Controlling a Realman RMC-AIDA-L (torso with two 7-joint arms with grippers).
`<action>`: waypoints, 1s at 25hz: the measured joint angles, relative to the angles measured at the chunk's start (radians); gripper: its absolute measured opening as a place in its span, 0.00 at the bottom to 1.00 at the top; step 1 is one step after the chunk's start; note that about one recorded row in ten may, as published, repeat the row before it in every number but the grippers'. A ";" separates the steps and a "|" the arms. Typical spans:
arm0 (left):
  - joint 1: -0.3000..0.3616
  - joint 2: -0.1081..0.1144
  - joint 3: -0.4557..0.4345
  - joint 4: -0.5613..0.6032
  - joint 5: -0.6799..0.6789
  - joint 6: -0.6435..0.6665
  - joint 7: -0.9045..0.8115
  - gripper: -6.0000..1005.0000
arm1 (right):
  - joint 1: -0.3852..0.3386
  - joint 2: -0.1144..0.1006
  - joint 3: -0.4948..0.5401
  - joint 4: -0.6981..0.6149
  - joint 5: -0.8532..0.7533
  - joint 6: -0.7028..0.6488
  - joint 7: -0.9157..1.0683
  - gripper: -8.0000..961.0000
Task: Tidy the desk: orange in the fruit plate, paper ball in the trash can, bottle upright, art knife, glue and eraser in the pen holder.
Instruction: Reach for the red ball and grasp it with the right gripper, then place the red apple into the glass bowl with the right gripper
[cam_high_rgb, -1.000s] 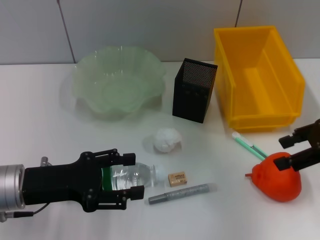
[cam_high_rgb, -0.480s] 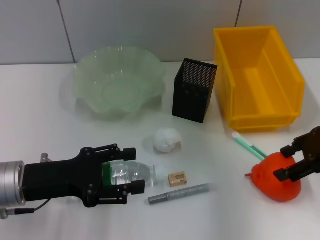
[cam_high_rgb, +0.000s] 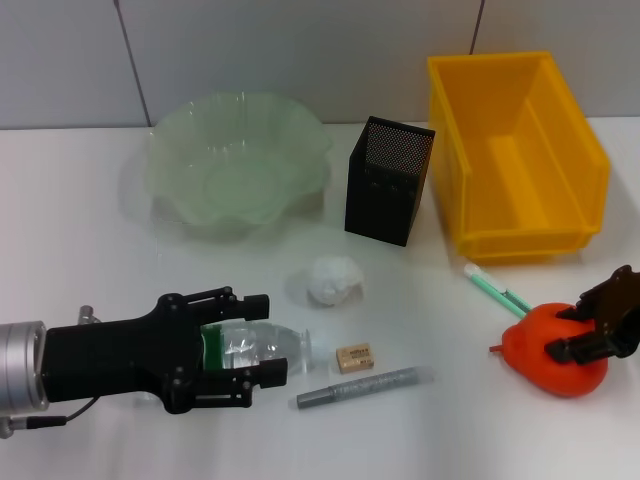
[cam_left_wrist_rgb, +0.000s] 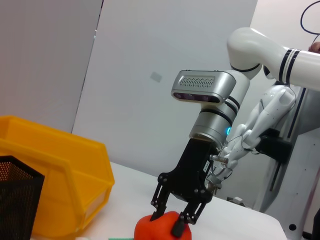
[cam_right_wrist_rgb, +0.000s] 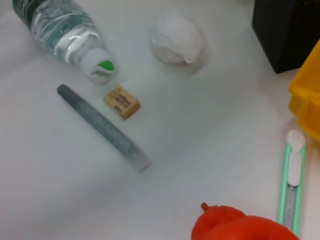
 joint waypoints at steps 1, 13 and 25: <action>0.001 0.001 0.000 0.000 0.000 0.000 0.000 0.83 | 0.000 0.001 0.000 0.000 -0.001 0.001 0.000 0.60; 0.002 -0.001 0.000 0.000 0.000 0.000 0.000 0.83 | 0.001 0.001 0.004 -0.003 -0.001 0.001 -0.007 0.24; 0.005 -0.002 0.000 0.000 0.000 0.000 0.001 0.82 | 0.003 -0.016 0.129 -0.112 0.477 -0.151 -0.015 0.09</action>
